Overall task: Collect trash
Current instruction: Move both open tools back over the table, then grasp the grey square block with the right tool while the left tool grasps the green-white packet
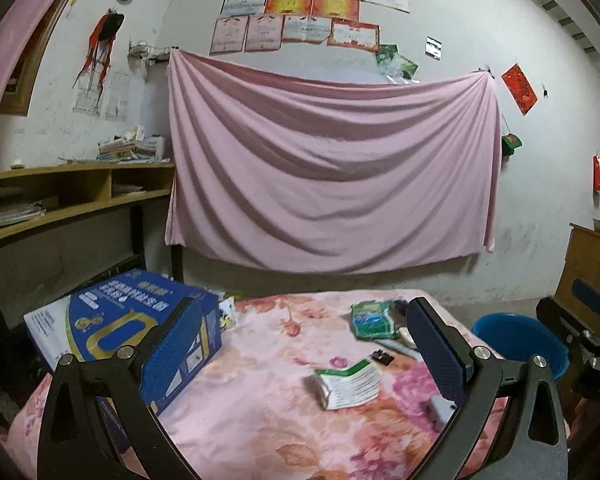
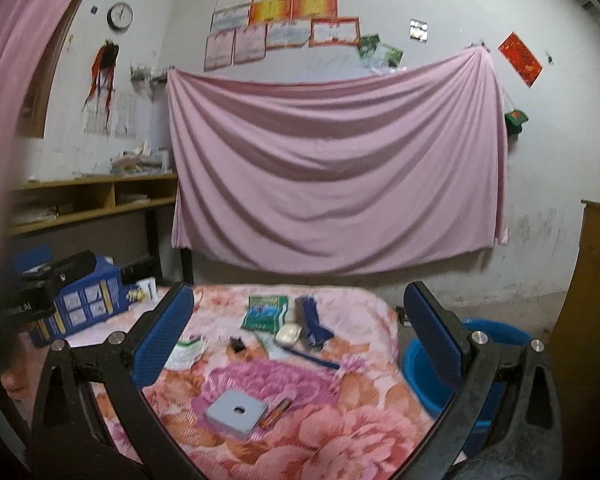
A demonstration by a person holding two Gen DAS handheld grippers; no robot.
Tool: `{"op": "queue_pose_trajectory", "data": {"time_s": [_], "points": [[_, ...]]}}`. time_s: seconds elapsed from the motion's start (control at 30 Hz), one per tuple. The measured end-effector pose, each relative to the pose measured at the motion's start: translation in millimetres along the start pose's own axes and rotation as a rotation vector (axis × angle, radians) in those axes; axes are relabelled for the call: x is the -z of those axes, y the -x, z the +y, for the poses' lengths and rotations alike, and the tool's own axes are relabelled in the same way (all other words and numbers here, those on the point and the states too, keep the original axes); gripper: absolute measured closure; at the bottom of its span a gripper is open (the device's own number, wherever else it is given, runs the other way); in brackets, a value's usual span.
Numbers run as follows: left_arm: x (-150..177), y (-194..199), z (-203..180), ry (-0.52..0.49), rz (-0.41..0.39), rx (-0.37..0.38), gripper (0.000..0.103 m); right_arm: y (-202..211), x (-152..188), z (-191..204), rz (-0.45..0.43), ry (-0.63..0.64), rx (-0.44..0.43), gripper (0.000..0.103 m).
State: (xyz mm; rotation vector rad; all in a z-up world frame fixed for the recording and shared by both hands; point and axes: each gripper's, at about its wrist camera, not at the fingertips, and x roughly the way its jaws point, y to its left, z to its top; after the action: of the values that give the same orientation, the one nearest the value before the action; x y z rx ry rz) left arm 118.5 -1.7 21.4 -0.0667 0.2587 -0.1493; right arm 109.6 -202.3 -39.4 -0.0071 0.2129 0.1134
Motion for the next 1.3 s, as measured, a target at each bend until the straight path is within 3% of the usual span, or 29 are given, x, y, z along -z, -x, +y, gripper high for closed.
{"op": "queue_pose_trajectory", "data": {"time_s": [0.3, 0.53, 0.57, 0.7, 1.03, 1.3], "points": [[18.6, -30.9, 7.0, 0.001, 0.15, 0.034, 0.003, -21.6, 17.4, 6.3, 0.154, 0.013, -0.044, 0.0], [32.4, -64.9, 14.0, 0.06, 0.299, 0.069, 0.005, -48.4, 37.0, 10.1, 0.359, 0.017, -0.108, 0.002], [33.7, -68.8, 15.3, 0.066, 0.32, 0.076, 0.011, -52.2, 39.9, 12.2, 0.389, 0.025, -0.126, 0.007], [39.5, -87.8, 17.8, 0.1, 0.425, 0.14, 0.034, -59.9, 45.2, 17.6, 0.454, 0.043, -0.159, 0.013], [45.0, -123.5, 15.7, 0.175, 0.613, 0.26, 0.052, -74.4, 52.8, 23.4, 0.566, 0.033, -0.218, 0.013], [46.7, -131.6, 12.1, 0.173, 0.657, 0.286, 0.079, -84.0, 56.5, 28.4, 0.623, 0.049, -0.248, 0.018]]}}
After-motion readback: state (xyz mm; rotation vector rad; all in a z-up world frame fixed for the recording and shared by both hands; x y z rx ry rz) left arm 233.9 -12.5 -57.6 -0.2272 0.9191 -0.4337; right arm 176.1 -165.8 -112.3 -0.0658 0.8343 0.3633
